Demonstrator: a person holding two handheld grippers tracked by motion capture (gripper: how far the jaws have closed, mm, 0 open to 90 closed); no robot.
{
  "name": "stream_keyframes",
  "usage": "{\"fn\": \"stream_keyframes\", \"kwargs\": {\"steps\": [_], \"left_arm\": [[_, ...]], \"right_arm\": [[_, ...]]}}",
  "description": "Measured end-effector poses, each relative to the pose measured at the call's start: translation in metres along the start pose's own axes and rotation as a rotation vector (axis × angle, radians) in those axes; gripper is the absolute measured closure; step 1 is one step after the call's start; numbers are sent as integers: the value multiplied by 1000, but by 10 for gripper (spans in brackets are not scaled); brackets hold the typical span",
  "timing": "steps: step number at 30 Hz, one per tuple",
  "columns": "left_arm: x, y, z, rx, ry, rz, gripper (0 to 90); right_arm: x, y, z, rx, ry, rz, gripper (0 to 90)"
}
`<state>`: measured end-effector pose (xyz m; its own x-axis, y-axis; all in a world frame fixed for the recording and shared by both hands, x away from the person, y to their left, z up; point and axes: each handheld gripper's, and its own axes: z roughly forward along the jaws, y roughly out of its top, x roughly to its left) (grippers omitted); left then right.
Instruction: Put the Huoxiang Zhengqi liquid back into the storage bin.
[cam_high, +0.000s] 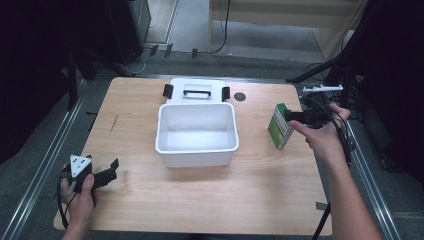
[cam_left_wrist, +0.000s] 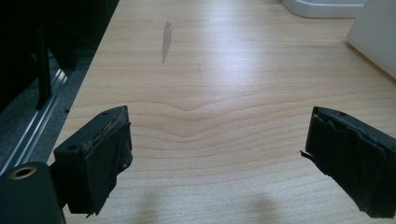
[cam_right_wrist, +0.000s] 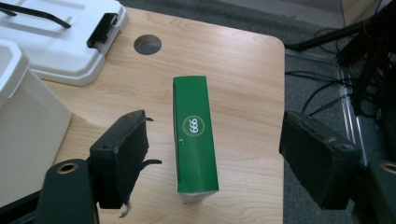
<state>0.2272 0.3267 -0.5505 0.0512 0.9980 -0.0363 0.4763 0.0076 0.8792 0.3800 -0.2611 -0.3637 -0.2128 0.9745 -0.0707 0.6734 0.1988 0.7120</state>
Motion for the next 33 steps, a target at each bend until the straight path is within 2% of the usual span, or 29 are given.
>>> {"fn": "stream_keyframes", "kwargs": {"steps": [3,7,8,11,12,13,15,17,20,23,24,25,26,27,28,29,32,33], "left_arm": [[0,0,0,1,0,0,73],[0,0,0,0,-3,-1,73],[0,0,0,2,-3,0,73],[0,0,0,3,-4,-1,73],[0,0,0,4,-4,-1,73],[0,0,0,4,-4,0,73],[0,0,0,2,-4,-1,73],[0,0,0,4,-3,-1,73],[0,0,0,4,-3,-1,73],[0,0,0,4,-3,-2,73],[0,0,0,4,-3,-2,73],[0,0,0,3,-4,-4,73],[0,0,0,3,-4,-4,73],[0,0,0,3,-5,-4,73],[0,0,0,3,-5,-4,73],[0,0,0,3,-6,-4,73],[0,0,0,2,-6,-5,73],[0,0,0,2,-6,-4,73]], "right_arm": [[1,9,4,46,-1,12,232],[0,19,13,147,11,13,258],[0,21,15,176,17,4,260],[3,28,21,256,-6,-20,261],[3,28,21,256,-6,-20,261],[6,33,25,317,-8,-45,269],[8,38,28,367,-2,-63,286],[9,42,30,400,-17,-82,296],[11,49,32,427,-56,-106,397],[11,55,35,473,0,-104,411],[11,55,35,473,0,-104,411],[13,58,39,517,20,-129,418],[13,58,39,517,20,-129,418],[15,61,43,550,27,-138,416],[15,61,43,550,27,-138,416],[17,63,47,572,31,-141,414],[17,65,51,586,32,-136,407],[17,65,56,608,29,-129,400]]}}
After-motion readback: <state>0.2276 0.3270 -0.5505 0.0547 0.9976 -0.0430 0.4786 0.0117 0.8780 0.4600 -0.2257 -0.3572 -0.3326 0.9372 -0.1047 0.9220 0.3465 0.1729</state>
